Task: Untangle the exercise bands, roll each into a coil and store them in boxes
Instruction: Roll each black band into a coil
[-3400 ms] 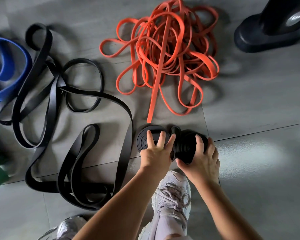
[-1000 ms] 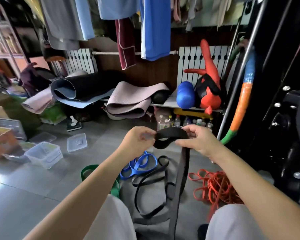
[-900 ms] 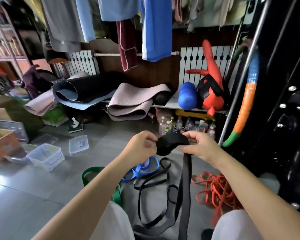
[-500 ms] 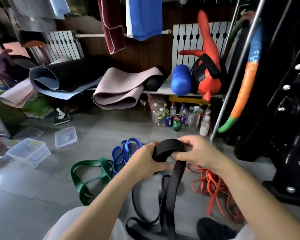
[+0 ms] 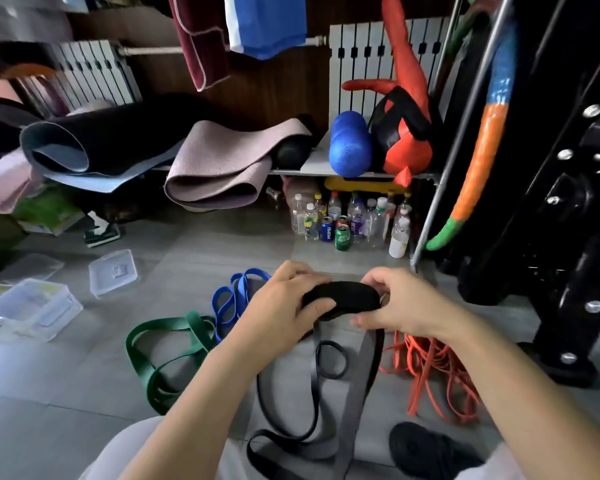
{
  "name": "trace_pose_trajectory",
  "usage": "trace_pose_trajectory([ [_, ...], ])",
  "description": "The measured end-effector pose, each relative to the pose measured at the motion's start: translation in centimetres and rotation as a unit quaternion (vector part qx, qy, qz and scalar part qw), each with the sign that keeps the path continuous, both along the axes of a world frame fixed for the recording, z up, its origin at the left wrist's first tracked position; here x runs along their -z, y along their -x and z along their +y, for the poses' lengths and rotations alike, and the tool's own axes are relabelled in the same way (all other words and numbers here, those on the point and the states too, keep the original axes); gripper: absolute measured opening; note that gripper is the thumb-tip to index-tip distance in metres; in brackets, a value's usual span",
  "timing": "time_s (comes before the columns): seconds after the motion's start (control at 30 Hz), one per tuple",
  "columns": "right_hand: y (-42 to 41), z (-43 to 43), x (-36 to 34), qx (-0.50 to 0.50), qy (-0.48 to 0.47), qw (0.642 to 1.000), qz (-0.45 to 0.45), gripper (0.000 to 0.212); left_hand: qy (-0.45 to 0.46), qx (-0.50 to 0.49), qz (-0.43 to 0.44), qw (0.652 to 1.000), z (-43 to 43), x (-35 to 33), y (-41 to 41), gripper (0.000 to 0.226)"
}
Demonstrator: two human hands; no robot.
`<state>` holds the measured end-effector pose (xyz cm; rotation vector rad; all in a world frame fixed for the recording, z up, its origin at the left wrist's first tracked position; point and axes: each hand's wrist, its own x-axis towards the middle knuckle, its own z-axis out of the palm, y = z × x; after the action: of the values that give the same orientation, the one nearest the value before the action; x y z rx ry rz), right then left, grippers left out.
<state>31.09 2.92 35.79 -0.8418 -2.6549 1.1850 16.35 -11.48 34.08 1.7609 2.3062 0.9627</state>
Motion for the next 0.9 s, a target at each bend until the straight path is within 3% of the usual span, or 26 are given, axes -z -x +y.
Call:
trace_pose_trajectory([
  [0.1, -0.2, -0.5, -0.2, 0.025, 0.092, 0.993, 0.073, 0.029, 0.059, 0.000, -0.082, 0.995, -0.5, 0.4, -0.3, 0.027],
  [0.23, -0.2, -1.5, -0.3, 0.033, 0.217, 0.963, 0.156, 0.026, 0.026, -0.002, -0.221, 0.975, -0.8, 0.2, -1.3, 0.038],
  [0.33, -0.2, -2.3, -0.3, 0.000, 0.226, 0.963, 0.149, 0.027, 0.017, -0.002, -0.227, 0.974, -1.2, 0.1, -1.4, 0.052],
  [0.43, 0.0, -2.9, -0.2, 0.000, 0.225, 0.963, 0.149, 0.028, 0.020, -0.017, -0.231, 0.973, -1.7, 0.4, -1.4, 0.042],
  [0.53, 0.0, -2.9, -0.3, -0.005, 0.237, 0.958, 0.163, 0.029, 0.021, -0.032, -0.287, 0.957, -2.1, 0.4, -1.0, 0.034],
  [0.67, -0.4, -2.3, -0.8, -0.034, 0.200, 0.969, 0.142, 0.030, 0.009, -0.010, -0.312, 0.950, -2.5, 0.1, -0.2, 0.025],
  [0.83, -0.5, -2.4, -0.3, -0.061, 0.004, 0.998, 0.031, 0.030, 0.025, 0.006, -0.273, 0.962, -2.6, 0.1, 0.2, 0.020],
  [0.9, -0.2, -3.1, 0.4, -0.080, 0.013, 0.996, 0.022, 0.040, 0.027, 0.007, -0.260, 0.965, -2.3, 0.2, -0.2, 0.022],
])
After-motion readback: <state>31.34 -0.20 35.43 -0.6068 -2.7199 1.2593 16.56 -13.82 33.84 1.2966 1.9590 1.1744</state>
